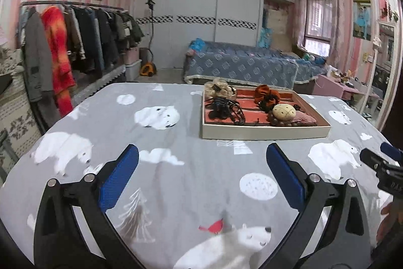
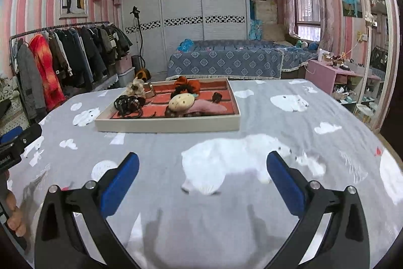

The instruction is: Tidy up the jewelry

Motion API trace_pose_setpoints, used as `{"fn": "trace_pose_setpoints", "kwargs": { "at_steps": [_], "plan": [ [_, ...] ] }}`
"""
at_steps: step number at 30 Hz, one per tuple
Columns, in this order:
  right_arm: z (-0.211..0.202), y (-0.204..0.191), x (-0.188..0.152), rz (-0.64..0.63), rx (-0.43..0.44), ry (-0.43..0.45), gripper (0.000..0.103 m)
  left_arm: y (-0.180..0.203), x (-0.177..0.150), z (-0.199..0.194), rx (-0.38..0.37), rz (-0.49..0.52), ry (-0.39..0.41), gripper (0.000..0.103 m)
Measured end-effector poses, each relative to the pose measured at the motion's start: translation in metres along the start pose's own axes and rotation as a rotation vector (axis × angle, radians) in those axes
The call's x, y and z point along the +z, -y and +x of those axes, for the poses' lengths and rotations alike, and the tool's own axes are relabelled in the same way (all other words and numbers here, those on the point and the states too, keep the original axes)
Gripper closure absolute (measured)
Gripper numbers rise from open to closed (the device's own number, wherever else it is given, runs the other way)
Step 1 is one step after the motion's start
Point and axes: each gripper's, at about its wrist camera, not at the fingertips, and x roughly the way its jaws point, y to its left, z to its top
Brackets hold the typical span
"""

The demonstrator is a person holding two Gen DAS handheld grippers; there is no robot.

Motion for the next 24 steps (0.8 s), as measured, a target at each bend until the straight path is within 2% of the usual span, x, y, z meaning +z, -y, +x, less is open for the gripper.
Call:
{"fn": "trace_pose_setpoints", "kwargs": {
  "at_steps": [9, 15, 19, 24],
  "plan": [
    [-0.030, -0.014, -0.019, -0.053, -0.013, 0.071, 0.004, 0.014, -0.025, -0.041, 0.042, 0.065, 0.097, 0.005],
    [-0.043, -0.014, -0.024, -0.060, -0.009, 0.118, 0.004, 0.025, -0.039, -0.050, 0.060, 0.108, 0.132, 0.005],
    [-0.038, -0.013, -0.025, -0.057, -0.008, 0.097, 0.004, 0.029, -0.041, -0.049, 0.063, 0.129, 0.130, 0.005],
    [-0.041, -0.012, -0.025, -0.052, -0.012, 0.115, 0.004, 0.022, -0.041, -0.049, 0.070, 0.103, 0.127, 0.005]
  ]
}}
